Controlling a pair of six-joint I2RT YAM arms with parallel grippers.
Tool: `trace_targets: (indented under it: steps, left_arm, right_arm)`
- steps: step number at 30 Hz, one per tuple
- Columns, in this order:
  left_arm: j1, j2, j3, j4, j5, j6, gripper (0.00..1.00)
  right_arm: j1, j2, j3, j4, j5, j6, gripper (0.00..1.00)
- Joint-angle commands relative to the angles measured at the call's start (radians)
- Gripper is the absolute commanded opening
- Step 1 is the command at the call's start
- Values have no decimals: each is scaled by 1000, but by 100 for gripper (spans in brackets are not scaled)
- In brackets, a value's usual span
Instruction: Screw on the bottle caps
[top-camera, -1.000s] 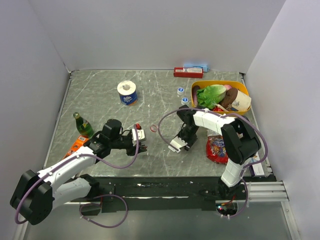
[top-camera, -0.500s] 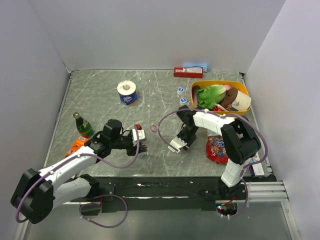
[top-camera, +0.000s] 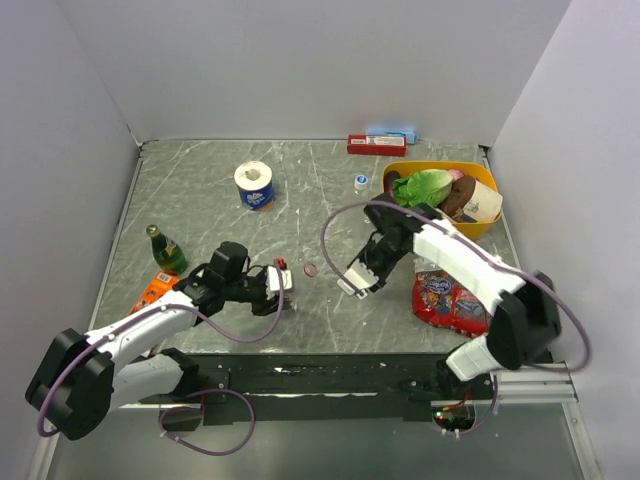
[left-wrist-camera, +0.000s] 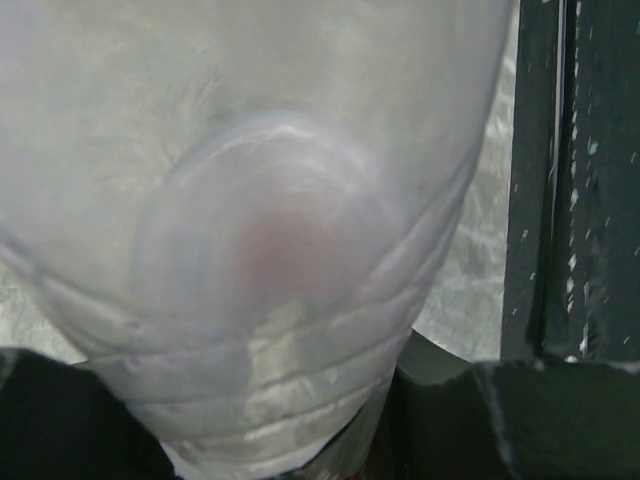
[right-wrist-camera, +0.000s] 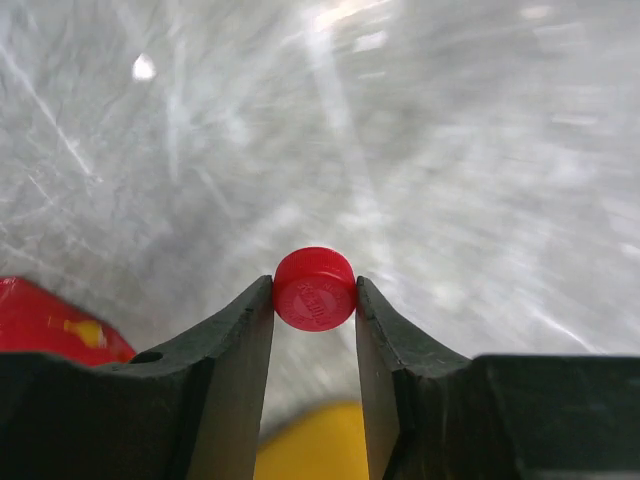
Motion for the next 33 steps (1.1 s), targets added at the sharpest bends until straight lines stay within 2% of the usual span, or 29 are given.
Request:
trace_targets:
  steps: [1, 6, 10, 17, 21, 33]
  left_arm:
    - [-1, 31, 43, -32, 56, 159, 1]
    - [-30, 52, 69, -58, 48, 257, 1]
    - [-42, 57, 76, -54, 50, 287, 1]
    - [-56, 57, 81, -5, 59, 252, 1]
    - [-57, 61, 90, 6, 61, 245, 1]
    - [-67, 91, 121, 35, 68, 231, 1]
  right_arm:
    - [52, -155, 205, -184, -139, 176, 29]
    - [125, -181, 373, -241, -160, 336, 29]
    - [200, -172, 462, -263, -149, 370, 29]
    - [306, -161, 468, -272, -123, 355, 29]
    - [349, -175, 429, -213, -100, 361, 29]
    - [381, -136, 422, -133, -71, 387, 28]
